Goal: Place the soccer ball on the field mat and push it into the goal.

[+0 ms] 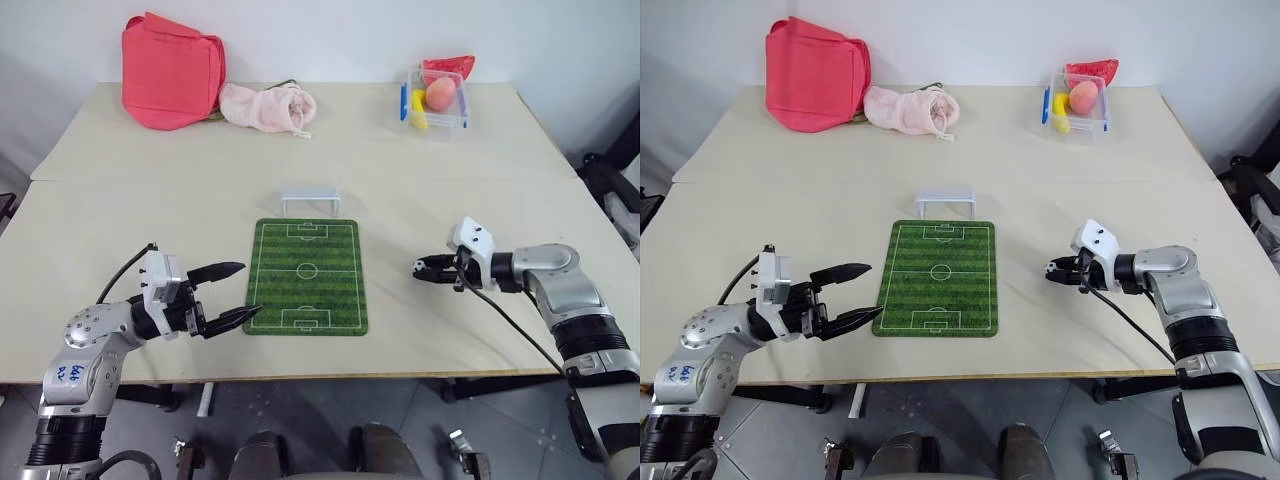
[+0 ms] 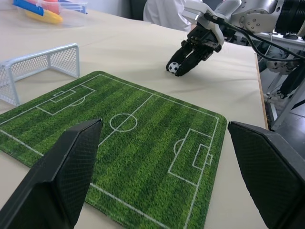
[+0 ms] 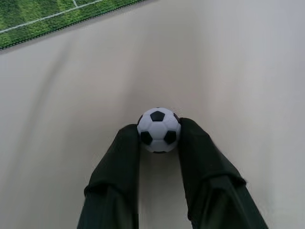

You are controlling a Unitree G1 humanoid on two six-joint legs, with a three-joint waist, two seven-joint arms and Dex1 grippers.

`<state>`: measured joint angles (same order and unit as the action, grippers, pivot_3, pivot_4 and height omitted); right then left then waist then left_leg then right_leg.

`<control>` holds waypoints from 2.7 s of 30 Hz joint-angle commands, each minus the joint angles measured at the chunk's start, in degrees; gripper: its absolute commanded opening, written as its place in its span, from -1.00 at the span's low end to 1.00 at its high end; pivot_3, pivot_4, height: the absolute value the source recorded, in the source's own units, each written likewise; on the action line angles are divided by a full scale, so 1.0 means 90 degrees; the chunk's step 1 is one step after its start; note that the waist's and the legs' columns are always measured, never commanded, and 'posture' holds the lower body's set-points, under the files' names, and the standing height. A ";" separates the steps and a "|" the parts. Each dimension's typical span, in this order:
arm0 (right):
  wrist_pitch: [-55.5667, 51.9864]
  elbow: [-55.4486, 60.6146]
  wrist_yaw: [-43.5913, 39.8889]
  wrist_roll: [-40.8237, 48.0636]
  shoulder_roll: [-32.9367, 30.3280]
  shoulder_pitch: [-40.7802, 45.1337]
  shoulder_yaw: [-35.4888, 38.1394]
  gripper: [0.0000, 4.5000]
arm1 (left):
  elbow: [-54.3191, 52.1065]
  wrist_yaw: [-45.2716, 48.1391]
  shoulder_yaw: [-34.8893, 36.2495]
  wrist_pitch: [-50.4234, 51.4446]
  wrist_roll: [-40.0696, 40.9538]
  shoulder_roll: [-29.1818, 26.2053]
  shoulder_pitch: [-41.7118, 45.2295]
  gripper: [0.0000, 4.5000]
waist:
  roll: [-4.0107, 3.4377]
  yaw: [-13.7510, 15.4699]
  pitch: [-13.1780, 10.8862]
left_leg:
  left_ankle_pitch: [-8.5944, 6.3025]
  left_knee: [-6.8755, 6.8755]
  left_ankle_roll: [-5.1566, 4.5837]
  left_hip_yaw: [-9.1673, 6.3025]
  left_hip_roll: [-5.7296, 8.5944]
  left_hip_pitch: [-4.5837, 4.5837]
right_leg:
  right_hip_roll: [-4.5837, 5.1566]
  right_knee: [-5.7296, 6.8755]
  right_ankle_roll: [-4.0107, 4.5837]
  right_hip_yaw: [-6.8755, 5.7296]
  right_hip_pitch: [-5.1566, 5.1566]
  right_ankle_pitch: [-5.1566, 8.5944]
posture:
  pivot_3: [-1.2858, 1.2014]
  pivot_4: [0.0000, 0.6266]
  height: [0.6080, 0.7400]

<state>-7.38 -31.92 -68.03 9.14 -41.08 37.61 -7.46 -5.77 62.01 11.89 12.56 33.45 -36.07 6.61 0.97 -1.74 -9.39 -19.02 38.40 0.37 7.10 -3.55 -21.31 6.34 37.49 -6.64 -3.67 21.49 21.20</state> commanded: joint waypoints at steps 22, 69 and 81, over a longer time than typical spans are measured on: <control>-0.3883 0.4794 0.0758 0.0495 0.1495 0.0600 -0.2375 -0.63 | 0.1427 0.2166 0.0248 -0.1784 -0.0001 -0.0184 -0.0654 1.00 | -0.0013 -0.0002 -0.0008 | -0.0014 0.0001 -0.0008 -0.0022 0.0016 -0.0019 | 0.0019 0.0012 0.0004 -0.0045 0.0013 0.0002 | 0.03 -0.52 1.00; -0.3373 0.4799 0.0386 0.0173 0.1741 0.0914 -0.2193 0.04 | 0.1926 0.1689 0.0372 -0.1880 -0.0180 -0.0116 0.0067 1.00 | -0.0010 -0.0154 -0.0009 | -0.0014 0.0003 -0.0007 -0.0029 0.0005 -0.0022 | 0.0022 0.0017 0.0004 -0.0075 0.0014 0.0002 | 0.03 -0.52 1.00; -0.3693 0.5712 0.0891 0.0395 0.1819 -0.0202 -0.2433 -0.99 | 0.1856 0.1890 0.0317 -0.1684 -0.0116 -0.0196 0.0194 1.00 | -0.0001 -0.0144 -0.0007 | -0.0015 -0.0012 -0.0007 -0.0032 0.0013 -0.0022 | 0.0025 0.0008 0.0004 -0.0083 0.0014 0.0002 | 0.03 -0.52 1.00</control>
<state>-41.29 18.15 -60.91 12.58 -25.24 35.21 -29.77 12.07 78.44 14.58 -2.83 31.56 -36.94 8.15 0.97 -3.03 -9.45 -19.16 38.31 0.31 6.83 -3.43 -21.52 6.56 37.55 -6.61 -4.42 21.61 21.21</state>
